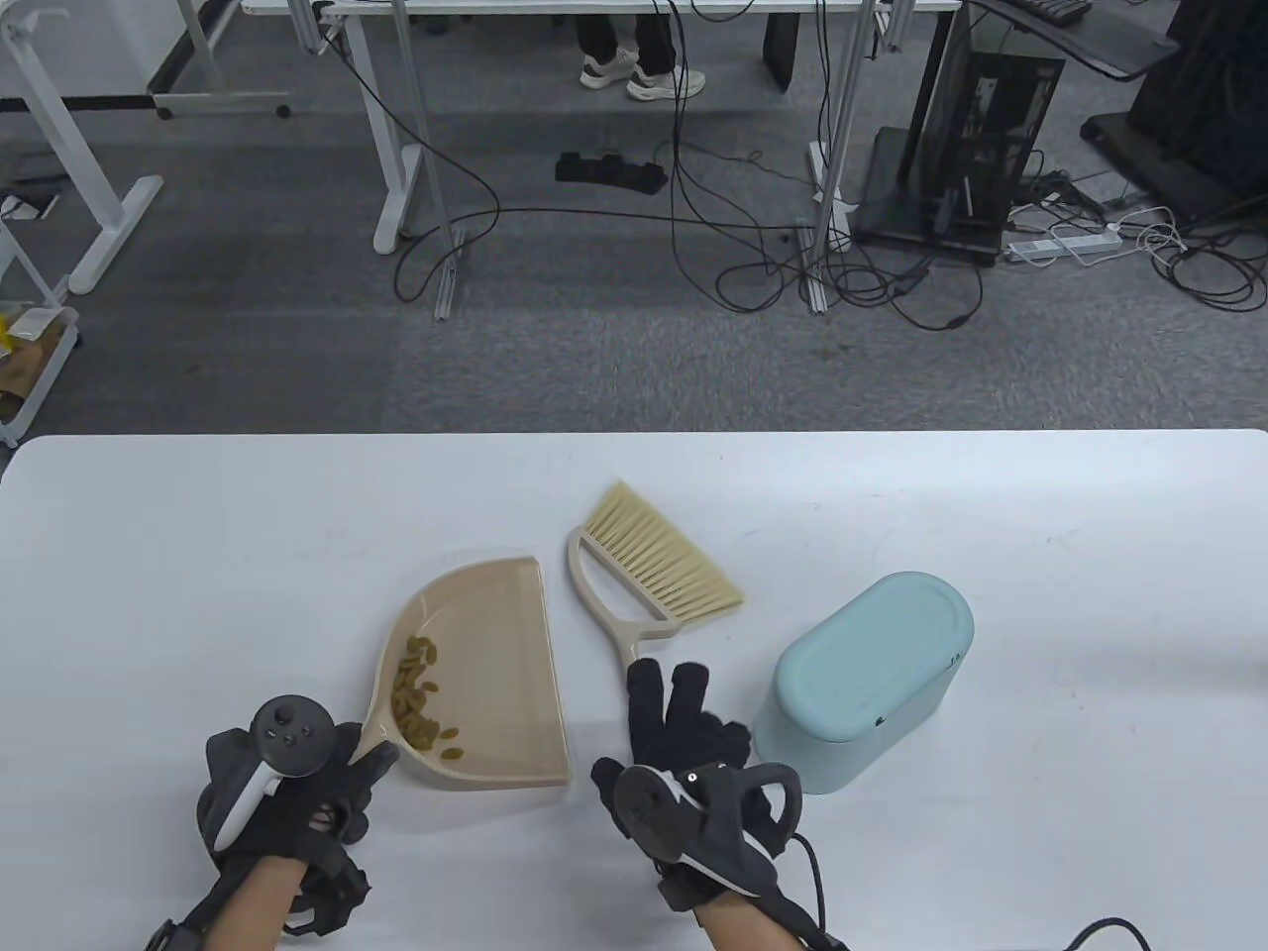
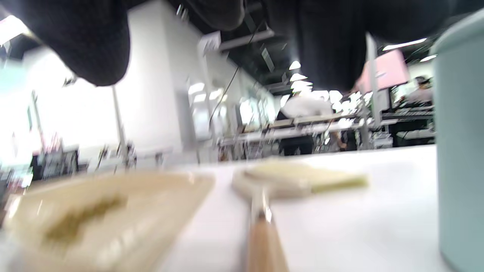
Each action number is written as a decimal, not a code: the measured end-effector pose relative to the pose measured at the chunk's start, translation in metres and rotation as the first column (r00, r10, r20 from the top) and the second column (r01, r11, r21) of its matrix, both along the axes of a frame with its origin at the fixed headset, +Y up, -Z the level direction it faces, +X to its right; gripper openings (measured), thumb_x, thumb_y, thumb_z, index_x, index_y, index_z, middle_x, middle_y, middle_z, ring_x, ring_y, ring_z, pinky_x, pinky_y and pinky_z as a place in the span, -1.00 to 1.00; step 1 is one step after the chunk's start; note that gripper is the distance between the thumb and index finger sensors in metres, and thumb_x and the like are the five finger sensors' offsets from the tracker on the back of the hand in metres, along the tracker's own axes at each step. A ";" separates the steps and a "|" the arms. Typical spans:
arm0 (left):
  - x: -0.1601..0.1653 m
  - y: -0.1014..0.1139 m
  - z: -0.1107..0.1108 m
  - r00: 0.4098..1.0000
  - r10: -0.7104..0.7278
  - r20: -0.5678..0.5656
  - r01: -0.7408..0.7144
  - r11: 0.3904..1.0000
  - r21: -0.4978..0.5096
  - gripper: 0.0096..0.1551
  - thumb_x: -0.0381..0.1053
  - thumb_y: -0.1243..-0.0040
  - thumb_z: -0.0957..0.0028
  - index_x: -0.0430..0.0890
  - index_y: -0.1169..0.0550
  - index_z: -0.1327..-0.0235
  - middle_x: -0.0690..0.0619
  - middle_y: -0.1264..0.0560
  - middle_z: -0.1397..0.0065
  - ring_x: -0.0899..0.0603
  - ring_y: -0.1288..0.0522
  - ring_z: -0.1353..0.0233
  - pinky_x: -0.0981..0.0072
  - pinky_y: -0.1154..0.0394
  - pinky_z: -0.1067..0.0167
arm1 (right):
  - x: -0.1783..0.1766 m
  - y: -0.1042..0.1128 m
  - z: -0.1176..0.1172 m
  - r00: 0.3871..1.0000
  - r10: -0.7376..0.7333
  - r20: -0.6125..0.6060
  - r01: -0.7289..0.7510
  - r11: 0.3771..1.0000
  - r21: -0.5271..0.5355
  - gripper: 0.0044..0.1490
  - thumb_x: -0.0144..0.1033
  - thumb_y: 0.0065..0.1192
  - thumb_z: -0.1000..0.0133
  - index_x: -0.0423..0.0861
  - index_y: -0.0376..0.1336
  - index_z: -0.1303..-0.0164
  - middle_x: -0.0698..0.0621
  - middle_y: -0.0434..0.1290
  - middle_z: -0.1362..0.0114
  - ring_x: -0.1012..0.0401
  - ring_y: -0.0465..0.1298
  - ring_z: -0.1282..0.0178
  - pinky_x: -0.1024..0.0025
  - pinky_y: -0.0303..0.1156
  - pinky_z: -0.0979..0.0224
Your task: Sweep raisins on the table into the desktop trash can
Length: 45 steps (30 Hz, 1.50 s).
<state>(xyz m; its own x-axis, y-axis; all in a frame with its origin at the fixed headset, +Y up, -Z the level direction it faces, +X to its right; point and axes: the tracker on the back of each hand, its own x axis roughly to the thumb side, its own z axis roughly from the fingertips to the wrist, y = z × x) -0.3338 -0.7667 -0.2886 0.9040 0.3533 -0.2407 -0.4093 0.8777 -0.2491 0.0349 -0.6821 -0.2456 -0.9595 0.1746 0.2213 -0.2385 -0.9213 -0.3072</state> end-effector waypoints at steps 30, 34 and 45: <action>0.001 -0.001 0.000 1.000 -0.008 -0.010 0.008 1.000 0.012 -0.19 0.40 0.01 -0.08 -0.12 -0.41 -0.39 -0.03 -0.65 0.13 0.14 -0.74 0.44 0.21 -0.67 0.35 | 0.124 -0.035 -0.055 0.951 -0.115 0.286 0.183 0.957 -0.224 0.24 0.44 0.20 -0.05 -0.03 -0.13 -0.77 -0.16 -0.20 -0.82 -0.22 -0.30 -0.78 -0.52 -0.46 -0.42; 0.001 0.000 0.000 1.000 -0.011 -0.012 0.011 1.000 0.011 -0.19 0.40 0.01 -0.08 -0.12 -0.41 -0.39 -0.03 -0.65 0.13 0.14 -0.74 0.44 0.21 -0.67 0.35 | 0.125 -0.035 -0.055 0.951 -0.124 0.284 0.192 0.955 -0.226 0.25 0.43 0.19 -0.06 0.02 -0.20 -0.77 -0.15 -0.22 -0.82 -0.21 -0.32 -0.78 -0.52 -0.47 -0.42; 0.001 -0.001 0.000 1.000 -0.011 -0.017 0.011 1.000 0.012 -0.19 0.41 0.01 -0.08 -0.12 -0.41 -0.39 -0.03 -0.65 0.12 0.13 -0.74 0.43 0.20 -0.66 0.34 | 0.142 -0.002 -0.030 0.891 -0.400 0.215 0.410 0.912 0.001 0.24 0.37 0.21 -0.06 0.19 -0.35 -0.73 -0.22 -0.45 -0.74 -0.29 -0.37 -0.71 -0.48 -0.40 -0.48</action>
